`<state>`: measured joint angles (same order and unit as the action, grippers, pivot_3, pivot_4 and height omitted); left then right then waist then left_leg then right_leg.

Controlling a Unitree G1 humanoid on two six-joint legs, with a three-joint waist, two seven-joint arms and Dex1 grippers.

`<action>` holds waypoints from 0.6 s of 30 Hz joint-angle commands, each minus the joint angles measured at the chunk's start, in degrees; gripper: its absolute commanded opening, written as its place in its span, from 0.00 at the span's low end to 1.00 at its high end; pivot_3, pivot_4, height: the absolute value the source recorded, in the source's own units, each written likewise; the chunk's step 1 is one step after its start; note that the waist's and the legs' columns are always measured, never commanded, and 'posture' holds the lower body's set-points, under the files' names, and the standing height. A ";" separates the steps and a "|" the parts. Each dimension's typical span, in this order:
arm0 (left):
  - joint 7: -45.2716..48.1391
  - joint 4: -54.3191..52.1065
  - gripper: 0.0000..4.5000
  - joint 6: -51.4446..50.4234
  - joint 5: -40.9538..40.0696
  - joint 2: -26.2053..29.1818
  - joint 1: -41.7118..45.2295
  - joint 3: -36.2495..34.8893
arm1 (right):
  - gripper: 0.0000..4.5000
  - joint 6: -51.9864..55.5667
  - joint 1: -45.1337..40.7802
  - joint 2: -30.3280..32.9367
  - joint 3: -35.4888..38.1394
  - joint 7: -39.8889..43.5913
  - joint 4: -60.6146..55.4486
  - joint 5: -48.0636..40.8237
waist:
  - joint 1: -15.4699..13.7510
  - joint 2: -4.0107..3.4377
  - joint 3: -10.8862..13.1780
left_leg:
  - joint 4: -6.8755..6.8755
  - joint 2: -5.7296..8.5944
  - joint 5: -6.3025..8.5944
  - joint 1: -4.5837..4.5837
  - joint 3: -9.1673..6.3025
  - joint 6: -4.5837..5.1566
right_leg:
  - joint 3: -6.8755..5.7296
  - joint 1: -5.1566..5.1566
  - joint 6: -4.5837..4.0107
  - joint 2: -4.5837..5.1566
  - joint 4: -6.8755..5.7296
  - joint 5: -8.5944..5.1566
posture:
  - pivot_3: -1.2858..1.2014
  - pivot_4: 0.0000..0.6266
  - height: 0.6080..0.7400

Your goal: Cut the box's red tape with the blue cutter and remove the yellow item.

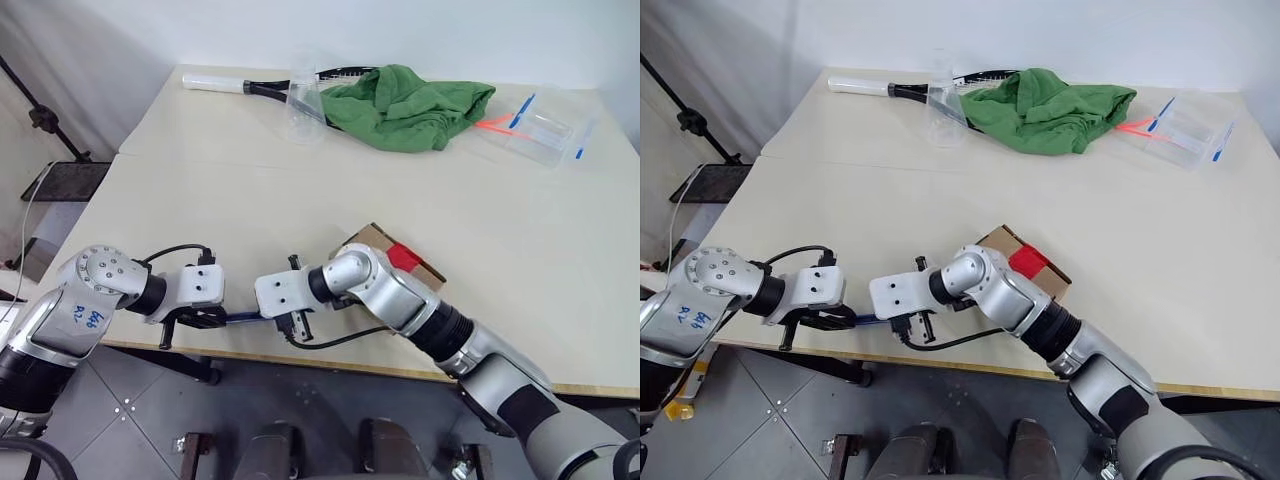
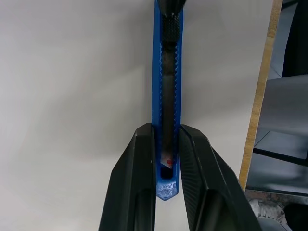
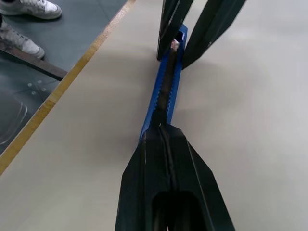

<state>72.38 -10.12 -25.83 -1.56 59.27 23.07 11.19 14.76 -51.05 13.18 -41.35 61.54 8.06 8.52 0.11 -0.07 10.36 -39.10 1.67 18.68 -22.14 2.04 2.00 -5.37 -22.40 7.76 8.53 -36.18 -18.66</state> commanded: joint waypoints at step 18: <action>0.32 -2.26 0.08 -2.18 0.25 -1.08 -1.33 1.92 | 0.00 -0.59 1.15 -9.31 0.71 -3.07 6.81 2.49 | 0.21 -0.05 -0.03 | 0.01 0.01 0.00 0.07 0.00 -0.03 | 0.08 -0.05 -0.01 -0.01 -0.20 0.00 | 0.52 0.24 1.00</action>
<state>72.51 -11.32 -27.76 -1.44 59.31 22.38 10.59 13.86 -50.09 4.99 -39.84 58.51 14.20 10.47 0.32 -0.12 10.33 -39.09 1.68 18.68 -22.06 2.04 1.97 -5.28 -22.46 7.76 8.52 -36.42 -18.66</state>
